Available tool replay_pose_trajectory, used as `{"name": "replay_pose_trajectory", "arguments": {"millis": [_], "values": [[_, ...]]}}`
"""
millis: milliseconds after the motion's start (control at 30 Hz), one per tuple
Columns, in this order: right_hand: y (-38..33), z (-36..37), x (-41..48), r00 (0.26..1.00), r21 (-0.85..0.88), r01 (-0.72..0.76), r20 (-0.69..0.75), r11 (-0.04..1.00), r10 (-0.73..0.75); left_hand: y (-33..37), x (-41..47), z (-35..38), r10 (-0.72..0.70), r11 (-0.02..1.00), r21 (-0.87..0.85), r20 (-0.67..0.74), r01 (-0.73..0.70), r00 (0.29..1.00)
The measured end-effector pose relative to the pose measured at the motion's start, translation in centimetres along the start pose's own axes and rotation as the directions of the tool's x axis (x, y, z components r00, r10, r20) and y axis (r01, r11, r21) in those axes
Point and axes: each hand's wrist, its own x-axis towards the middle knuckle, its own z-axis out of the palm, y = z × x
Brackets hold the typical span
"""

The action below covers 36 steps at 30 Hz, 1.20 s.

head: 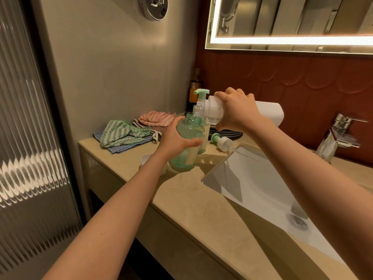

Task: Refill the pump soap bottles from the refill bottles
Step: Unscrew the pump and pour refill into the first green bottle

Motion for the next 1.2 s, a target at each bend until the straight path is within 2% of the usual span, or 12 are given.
{"name": "replay_pose_trajectory", "arguments": {"millis": [1200], "values": [[-0.57,0.02,0.33,1.000,-0.003,0.004,0.000,1.000,-0.004,-0.67,0.21,-0.19,-0.003,1.000,0.012,-0.033,0.003,0.999]]}}
